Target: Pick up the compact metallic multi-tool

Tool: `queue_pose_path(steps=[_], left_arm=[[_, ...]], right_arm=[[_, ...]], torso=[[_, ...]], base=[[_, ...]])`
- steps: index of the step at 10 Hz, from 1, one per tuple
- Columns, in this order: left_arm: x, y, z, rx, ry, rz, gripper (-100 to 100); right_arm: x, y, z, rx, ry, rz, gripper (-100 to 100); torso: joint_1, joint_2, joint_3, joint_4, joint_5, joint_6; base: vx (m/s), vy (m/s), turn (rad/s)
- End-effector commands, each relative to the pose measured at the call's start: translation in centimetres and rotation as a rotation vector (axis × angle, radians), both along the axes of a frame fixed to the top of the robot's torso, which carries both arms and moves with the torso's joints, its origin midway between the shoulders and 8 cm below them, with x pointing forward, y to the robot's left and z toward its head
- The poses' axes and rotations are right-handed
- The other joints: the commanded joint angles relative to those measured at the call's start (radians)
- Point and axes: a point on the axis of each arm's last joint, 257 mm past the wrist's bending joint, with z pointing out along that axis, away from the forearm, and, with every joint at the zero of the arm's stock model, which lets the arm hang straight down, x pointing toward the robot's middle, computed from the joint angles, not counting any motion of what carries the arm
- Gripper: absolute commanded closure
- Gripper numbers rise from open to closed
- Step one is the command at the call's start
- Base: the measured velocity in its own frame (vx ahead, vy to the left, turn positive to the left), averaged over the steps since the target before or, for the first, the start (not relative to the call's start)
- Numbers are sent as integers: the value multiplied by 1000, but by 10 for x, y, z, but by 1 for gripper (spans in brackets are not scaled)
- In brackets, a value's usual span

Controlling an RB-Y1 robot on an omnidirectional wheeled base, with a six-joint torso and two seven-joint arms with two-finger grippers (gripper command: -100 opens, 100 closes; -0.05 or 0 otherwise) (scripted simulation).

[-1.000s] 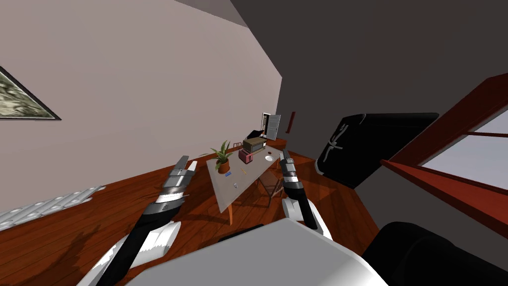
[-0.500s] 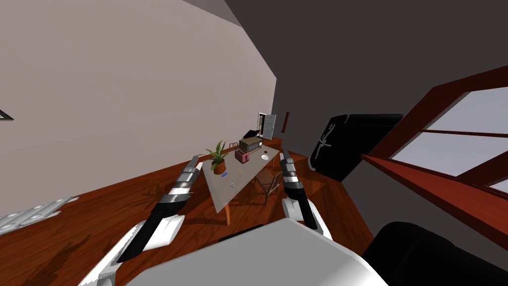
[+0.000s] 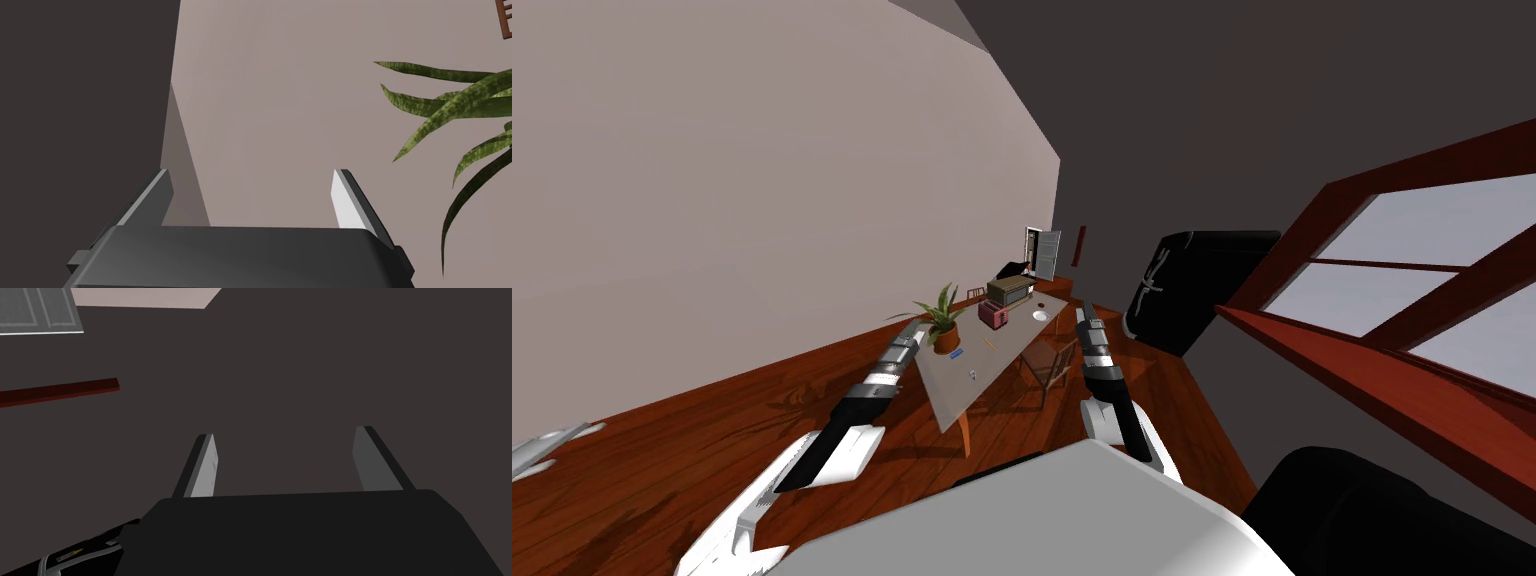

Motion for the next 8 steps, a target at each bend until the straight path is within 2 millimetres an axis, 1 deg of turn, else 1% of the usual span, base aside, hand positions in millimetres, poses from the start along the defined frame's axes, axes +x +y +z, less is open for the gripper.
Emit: queue_pose_path(steps=[1,2,3,4,5,6,7,8], left_arm=[[5,6,-13,11,35,8,-100],[16,11,-27,32,76,15,-100],[16,13,-32,32,86,19,-100],[26,17,-43,54,124,26,-100],[26,20,-52,54,140,32,-100],[35,25,-65,76,181,42,-100],[35,29,-73,76,196,48,-100],[42,33,-85,98,234,57,-100]], right_arm=[[0,0,0,0,0,0,0],[0,0,0,0,0,0,0],[0,0,0,0,0,0,0],[0,0,0,0,0,0,0],[0,0,0,0,0,0,0],[0,0,0,0,0,0,0],[0,0,0,0,0,0,0],[0,0,0,0,0,0,0]], torso=[[0,0,0,0,0,0],[0,0,0,0,0,-1],[0,0,0,0,0,0],[0,0,0,0,0,-1],[0,0,0,0,0,0],[1,0,0,0,0,-1],[0,-1,0,0,0,0],[1,-1,0,0,0,-1]], base=[[-9,-16,-81],[-7,-22,-148],[-6,-16,-69],[-3,-20,-164],[0,-14,-87],[4,-20,-156],[6,-14,-83],[9,-20,-161]])
